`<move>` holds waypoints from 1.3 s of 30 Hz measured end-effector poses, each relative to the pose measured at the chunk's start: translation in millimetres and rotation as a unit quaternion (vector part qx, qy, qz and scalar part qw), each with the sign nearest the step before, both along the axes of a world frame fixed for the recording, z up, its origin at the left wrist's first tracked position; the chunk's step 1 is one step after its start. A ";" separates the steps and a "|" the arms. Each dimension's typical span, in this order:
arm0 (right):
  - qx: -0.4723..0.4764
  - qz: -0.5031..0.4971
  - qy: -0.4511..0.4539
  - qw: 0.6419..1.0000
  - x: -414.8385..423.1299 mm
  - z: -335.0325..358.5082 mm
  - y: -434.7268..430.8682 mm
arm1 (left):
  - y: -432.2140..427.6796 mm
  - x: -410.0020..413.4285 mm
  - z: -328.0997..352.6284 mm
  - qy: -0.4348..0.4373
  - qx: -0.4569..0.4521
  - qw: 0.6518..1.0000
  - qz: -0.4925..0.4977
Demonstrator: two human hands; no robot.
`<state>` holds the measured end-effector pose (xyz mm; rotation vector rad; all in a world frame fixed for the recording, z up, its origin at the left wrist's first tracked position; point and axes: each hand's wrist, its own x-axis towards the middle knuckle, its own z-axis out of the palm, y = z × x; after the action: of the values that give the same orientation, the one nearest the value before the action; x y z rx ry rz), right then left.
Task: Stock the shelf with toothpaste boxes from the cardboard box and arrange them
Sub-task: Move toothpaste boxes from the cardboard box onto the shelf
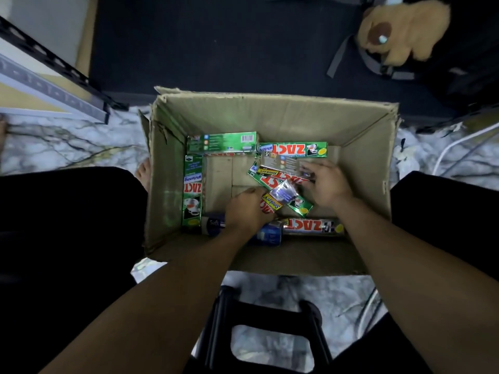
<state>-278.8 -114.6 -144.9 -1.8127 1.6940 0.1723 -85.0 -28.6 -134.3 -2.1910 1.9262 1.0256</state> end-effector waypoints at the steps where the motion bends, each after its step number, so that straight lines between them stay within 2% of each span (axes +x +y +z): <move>1: -0.001 0.000 -0.007 1.000 1.0 -2.6 -1.6 | 0.1 0.7 0.4 -0.006 -0.007 1.000 -0.008; 7: 0.001 0.015 0.011 1.000 4.0 -5.4 -0.7 | 1.0 6.3 3.0 -0.008 -0.042 0.999 0.008; 10: 0.053 0.041 0.027 0.997 2.1 -4.5 1.5 | -0.9 8.6 3.1 -0.012 -0.069 0.997 0.014; 15: 0.092 -0.003 0.000 0.996 -3.7 -3.7 14.6 | -4.2 12.3 0.0 0.008 -0.069 0.998 0.013; 18: 0.108 -0.053 -0.020 0.993 -8.4 -3.5 24.6 | -4.0 11.4 -3.3 0.034 -0.050 0.997 0.049; 23: 0.088 -0.100 -0.019 0.991 -17.2 -4.1 34.8 | 1.2 8.9 -9.2 0.086 -0.033 0.986 0.136; 32: 0.062 -0.119 0.022 0.991 -5.6 12.5 38.2 | -8.6 9.6 10.2 0.081 -0.070 0.974 0.197; 35: 0.046 -0.131 0.023 0.990 -1.2 28.7 40.5 | -19.8 7.3 30.7 0.058 -0.111 0.977 0.172; 39: 0.015 -0.165 0.001 0.986 2.7 64.7 42.2 | -29.9 15.7 64.2 0.024 -0.155 0.984 0.088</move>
<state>-276.1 -72.4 -80.3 -1.4832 1.9521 0.0566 -69.3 -58.5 -70.1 -2.5631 2.0654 0.8529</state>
